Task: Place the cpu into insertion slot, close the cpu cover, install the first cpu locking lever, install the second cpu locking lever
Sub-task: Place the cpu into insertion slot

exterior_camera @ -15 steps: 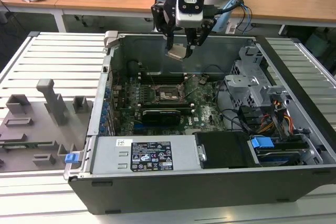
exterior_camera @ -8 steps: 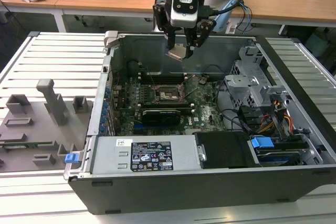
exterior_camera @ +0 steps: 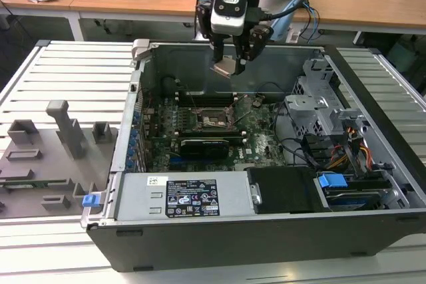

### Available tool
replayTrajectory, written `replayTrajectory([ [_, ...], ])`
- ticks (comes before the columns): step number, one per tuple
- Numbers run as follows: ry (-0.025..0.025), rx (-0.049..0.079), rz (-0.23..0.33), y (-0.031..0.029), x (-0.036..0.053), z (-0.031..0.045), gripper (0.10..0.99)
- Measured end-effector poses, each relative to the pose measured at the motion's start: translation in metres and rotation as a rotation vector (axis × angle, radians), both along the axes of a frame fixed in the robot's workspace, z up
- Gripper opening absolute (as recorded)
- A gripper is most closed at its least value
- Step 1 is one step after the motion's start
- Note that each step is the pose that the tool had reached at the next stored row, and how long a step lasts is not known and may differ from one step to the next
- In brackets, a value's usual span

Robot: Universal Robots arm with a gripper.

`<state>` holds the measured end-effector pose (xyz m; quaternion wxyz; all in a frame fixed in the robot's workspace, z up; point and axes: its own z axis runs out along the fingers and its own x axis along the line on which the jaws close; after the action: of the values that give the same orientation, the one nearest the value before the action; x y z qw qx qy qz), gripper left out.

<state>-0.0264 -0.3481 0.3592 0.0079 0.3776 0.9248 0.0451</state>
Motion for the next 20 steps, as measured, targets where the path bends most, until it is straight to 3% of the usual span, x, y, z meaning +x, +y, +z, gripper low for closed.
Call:
replayTrajectory([
  [7,0.0000,0.000,-0.132,0.0000,0.0000,-0.0008,0.525],
  [14,0.0000,0.000,-0.221,0.0000,-0.0003,-0.0010,0.525],
  [20,0.0001,0.000,-0.238,0.0000,-0.0004,-0.0034,0.525],
])
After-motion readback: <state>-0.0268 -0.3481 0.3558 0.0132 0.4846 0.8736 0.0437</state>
